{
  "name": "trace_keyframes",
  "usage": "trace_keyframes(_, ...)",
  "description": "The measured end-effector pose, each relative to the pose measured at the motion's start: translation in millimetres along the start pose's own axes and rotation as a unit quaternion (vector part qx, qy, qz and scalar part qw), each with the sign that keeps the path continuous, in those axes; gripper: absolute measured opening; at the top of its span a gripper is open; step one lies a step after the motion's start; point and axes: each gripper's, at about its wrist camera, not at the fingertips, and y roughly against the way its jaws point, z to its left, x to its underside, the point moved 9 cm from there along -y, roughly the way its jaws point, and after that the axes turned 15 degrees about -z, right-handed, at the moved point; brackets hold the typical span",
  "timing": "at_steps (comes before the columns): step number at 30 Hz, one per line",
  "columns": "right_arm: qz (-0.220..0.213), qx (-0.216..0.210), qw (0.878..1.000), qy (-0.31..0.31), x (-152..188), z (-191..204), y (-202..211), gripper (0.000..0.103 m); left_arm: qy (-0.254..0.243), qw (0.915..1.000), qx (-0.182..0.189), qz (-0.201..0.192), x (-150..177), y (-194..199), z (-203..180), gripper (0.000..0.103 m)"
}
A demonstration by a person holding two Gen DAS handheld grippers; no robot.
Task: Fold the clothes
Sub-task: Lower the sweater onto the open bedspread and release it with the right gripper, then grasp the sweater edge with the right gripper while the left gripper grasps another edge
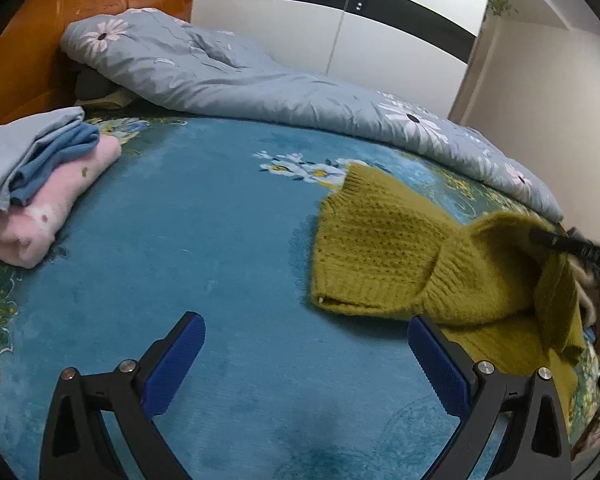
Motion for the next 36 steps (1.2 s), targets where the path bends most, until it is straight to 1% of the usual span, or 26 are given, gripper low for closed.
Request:
trace_keyframes(2, -0.026, 0.017, 0.999, -0.021, -15.1, -19.6, 16.5, 0.016, -0.004, 1.0, 0.003, 0.002, 1.5, -1.0, -3.4, 0.103)
trace_keyframes(4, -0.064, 0.051, 0.995, -0.049, -33.1, -59.6, 40.9, 0.015, -0.003, 1.0, 0.004, 0.002, 1.2, -1.1, -3.7, 0.103)
trace_keyframes(6, -0.094, 0.105, 0.987, -0.075, -43.6, -109.6, 66.8, 0.015, -0.001, 1.0, 0.007, 0.003, 0.7, -2.5, -4.3, 0.103)
trace_keyframes(8, -0.11, 0.159, 0.975, -0.111, -42.4, -160.6, 92.2, 0.015, -0.001, 0.9999, 0.011, 0.006, 1.7, -5.4, -7.9, 0.103)
trace_keyframes(9, -0.108, 0.181, 0.967, -0.143, -34.4, -190.7, 103.8, 0.015, -0.002, 0.9999, 0.014, 0.007, 2.3, -7.1, -10.4, 0.103)
trace_keyframes(10, -0.104, 0.195, 0.961, -0.165, -25.2, -210.6, 110.3, 0.015, -0.002, 0.9998, 0.017, 0.009, 3.1, -9.0, -13.9, 0.103)
trace_keyframes(12, -0.086, 0.228, 0.949, -0.202, 1.5, -246.7, 120.5, 0.014, -0.003, 0.9995, 0.028, 0.014, 4.2, -12.5, -23.4, 0.103)
trace_keyframes(13, -0.075, 0.239, 0.945, -0.209, 13.1, -255.8, 121.9, 0.014, -0.003, 0.9992, 0.036, 0.016, 4.4, -14.5, -29.2, 0.103)
trace_keyframes(14, -0.06, 0.245, 0.943, -0.217, 27.4, -263.7, 121.7, 0.014, -0.003, 0.9989, 0.044, 0.019, 4.5, -17.1, -35.6, 0.103)
trace_keyframes(15, -0.054, 0.241, 0.943, -0.225, 36.3, -267.5, 121.1, 0.014, -0.003, 0.9984, 0.052, 0.023, 4.6, -20.2, -42.1, 0.103)
trace_keyframes(18, -0.041, 0.229, 0.942, -0.241, 52.0, -266.4, 116.9, 0.014, 0.003, 0.9958, 0.081, 0.043, 4.5, -30.8, -64.2, 0.103)
trace_keyframes(20, -0.042, 0.228, 0.944, -0.235, 52.8, -263.4, 114.7, 0.014, 0.009, 0.9925, 0.109, 0.055, 4.3, -36.7, -83.5, 0.103)
trace_keyframes(22, -0.046, 0.224, 0.946, -0.231, 50.4, -260.5, 121.0, 0.014, 0.006, 0.9893, 0.13, 0.067, 6.2, -41.6, -101.2, 0.103)
trace_keyframes(26, -0.048, 0.218, 0.95, -0.219, 44.2, -252.8, 123.1, 0.015, -0.012, 0.983, 0.159, 0.092, 13.9, -51.9, -133.0, 0.103)
trace_keyframes(28, -0.047, 0.218, 0.951, -0.214, 43.3, -248.5, 123.6, 0.015, -0.012, 0.9795, 0.17, 0.108, 20.1, -56.3, -143.6, 0.101)
trace_keyframes(30, -0.047, 0.216, 0.952, -0.21, 42.6, -245.8, 124.2, 0.015, -0.011, 0.9772, 0.176, 0.119, 25.7, -60.2, -151.1, 0.089)
trace_keyframes(31, -0.047, 0.215, 0.953, -0.208, 41.8, -243.9, 124.9, 0.015, -0.009, 0.9764, 0.176, 0.125, 28.8, -62.5, -153.4, 0.085)
trace_keyframes(32, -0.047, 0.214, 0.954, -0.206, 40.8, -243.7, 124.6, 0.015, -0.006, 0.9756, 0.175, 0.132, 32.5, -65.1, -154.0, 0.076)
trace_keyframes(33, -0.047, 0.213, 0.954, -0.204, 39.9, -243.4, 124.4, 0.015, -0.002, 0.9745, 0.175, 0.141, 36.4, -67.3, -154.3, 0.059)
trace_keyframes(34, -0.047, 0.212, 0.955, -0.203, 38.9, -242.1, 125.2, 0.015, 0.003, 0.9733, 0.175, 0.149, 40.3, -69.6, -154.6, 0.047)
trace_keyframes(35, -0.047, 0.211, 0.955, -0.201, 37.9, -240.9, 126.0, 0.015, 0.009, 0.9724, 0.172, 0.158, 44.6, -72.1, -154.2, 0.022)
trace_keyframes(36, -0.047, 0.21, 0.956, -0.2, 36.9, -239.6, 126.8, 0.015, 0.018, 0.9719, 0.17, 0.162, 46.7, -73.9, -152.5, 0.013)
